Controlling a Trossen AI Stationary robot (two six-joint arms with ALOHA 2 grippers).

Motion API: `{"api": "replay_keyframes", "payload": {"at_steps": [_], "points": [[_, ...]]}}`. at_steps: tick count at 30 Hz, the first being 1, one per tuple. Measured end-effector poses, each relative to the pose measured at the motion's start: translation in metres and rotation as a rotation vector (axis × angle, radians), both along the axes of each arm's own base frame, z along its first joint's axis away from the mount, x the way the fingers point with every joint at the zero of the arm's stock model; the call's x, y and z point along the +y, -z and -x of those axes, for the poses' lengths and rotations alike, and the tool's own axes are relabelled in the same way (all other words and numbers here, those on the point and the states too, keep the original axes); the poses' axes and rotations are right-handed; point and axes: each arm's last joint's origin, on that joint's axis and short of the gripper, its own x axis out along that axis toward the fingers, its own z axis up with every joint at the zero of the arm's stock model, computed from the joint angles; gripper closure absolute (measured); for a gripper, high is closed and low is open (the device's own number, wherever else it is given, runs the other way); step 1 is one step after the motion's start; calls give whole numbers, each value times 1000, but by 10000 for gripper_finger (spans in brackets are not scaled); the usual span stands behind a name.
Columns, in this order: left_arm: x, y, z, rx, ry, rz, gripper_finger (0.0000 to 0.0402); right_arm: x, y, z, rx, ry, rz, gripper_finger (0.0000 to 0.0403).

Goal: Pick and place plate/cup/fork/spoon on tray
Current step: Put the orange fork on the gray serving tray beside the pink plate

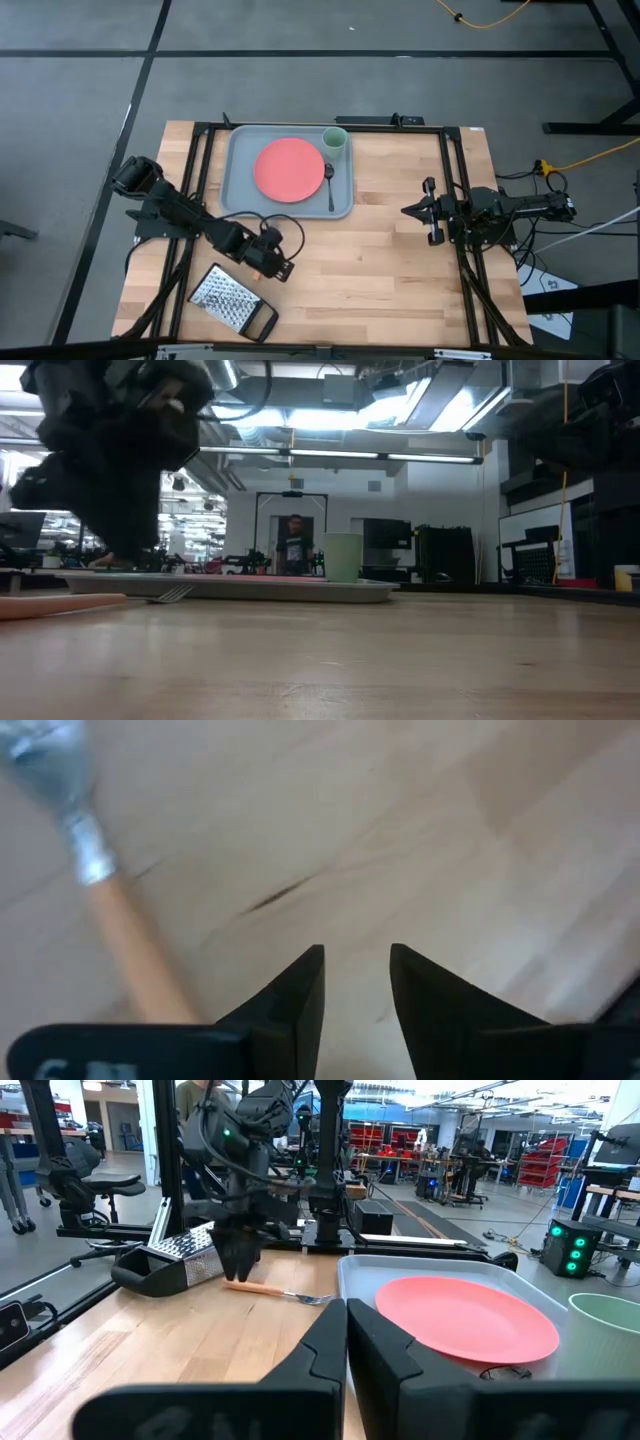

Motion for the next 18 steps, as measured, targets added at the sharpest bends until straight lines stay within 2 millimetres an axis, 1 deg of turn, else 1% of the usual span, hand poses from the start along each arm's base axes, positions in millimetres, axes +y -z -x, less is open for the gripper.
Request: {"api": "replay_keyframes", "payload": {"at_steps": [6, 9, 18], "points": [[2, 3, 14, 180, -63, 95, 292, 0, 0, 0, 0, 0, 0, 385], [1, 6, 21, 251, -107, 100, 292, 0, 0, 0, 0, 0, 0, 386], [-1, 7, 30, 288, -175, 49, 295, 0, 0, 0, 0, 0, 0, 386]]}}
